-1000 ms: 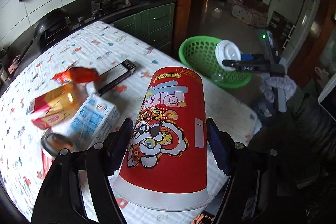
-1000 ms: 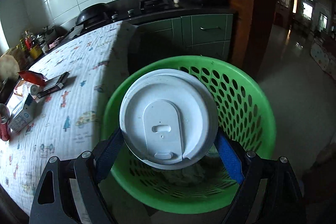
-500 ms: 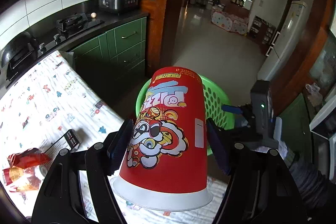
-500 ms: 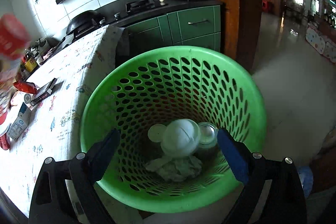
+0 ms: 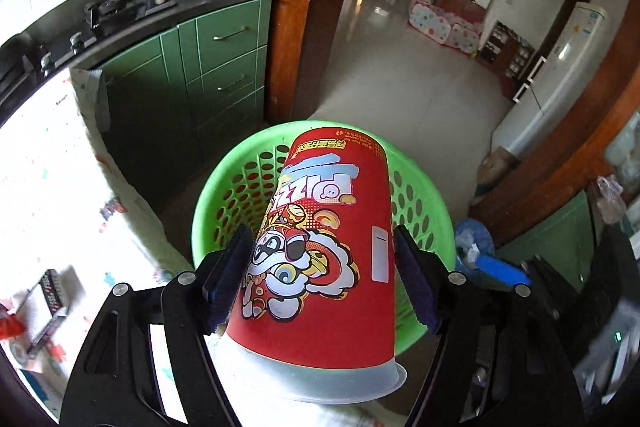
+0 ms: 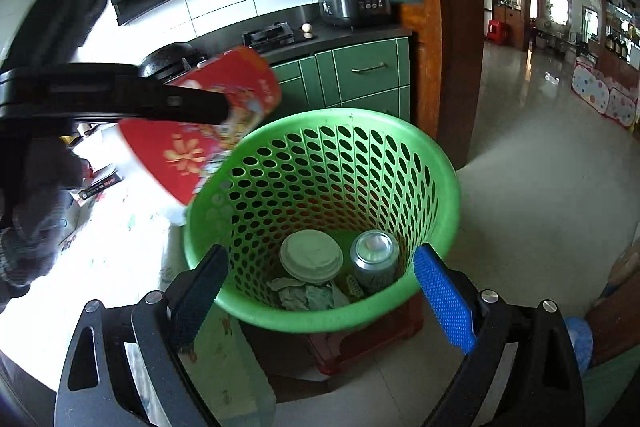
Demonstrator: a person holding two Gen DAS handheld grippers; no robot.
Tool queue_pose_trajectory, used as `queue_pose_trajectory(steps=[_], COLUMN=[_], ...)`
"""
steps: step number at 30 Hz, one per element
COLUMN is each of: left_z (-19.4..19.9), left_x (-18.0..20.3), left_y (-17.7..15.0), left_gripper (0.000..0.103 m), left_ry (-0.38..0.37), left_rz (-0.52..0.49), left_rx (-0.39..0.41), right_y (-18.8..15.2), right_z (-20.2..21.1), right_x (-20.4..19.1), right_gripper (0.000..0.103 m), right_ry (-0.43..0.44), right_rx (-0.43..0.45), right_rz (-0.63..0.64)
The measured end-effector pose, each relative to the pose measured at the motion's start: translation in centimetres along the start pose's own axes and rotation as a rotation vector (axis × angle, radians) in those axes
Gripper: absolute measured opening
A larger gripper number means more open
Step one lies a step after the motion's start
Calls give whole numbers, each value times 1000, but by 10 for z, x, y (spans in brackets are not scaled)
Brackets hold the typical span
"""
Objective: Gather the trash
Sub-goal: 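Carry the red Pizza cup over the basket and open the left tool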
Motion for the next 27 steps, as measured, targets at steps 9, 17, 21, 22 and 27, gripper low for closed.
queue_pose_trajectory(steps=[9, 17, 21, 22, 27], left_z=[18, 97, 139, 149, 198], left_x=[9, -7, -27, -34, -71], left_y=[-11, -40, -65, -69, -102], left_gripper=[81, 81, 81, 81, 81], left_ry=[-9, 57, 98, 117, 231], left_rz=[-20, -28, -4, -1, 25], left_rx=[39, 155, 199, 208, 246], right_y=[-4, 1, 4, 6, 7], right_z=[17, 31, 31, 30, 23], right_x=[-4, -42, -76, -85, -136], right_gripper=[91, 91, 91, 91, 91], right_ry=[6, 70, 133, 151, 224], right_rx=[16, 46, 39, 33, 10], right_rz=[-3, 63, 106, 114, 176])
Point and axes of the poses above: each gripper's, at about its wrist camera, not at the fingertips, and z roughly against the way its jaws point, x to its right, y to its top, the point moved 4 cm from there along -z, roughly the way its jaws point, and after that the axes turned 4 degrees about x, right-handed, at the moved point
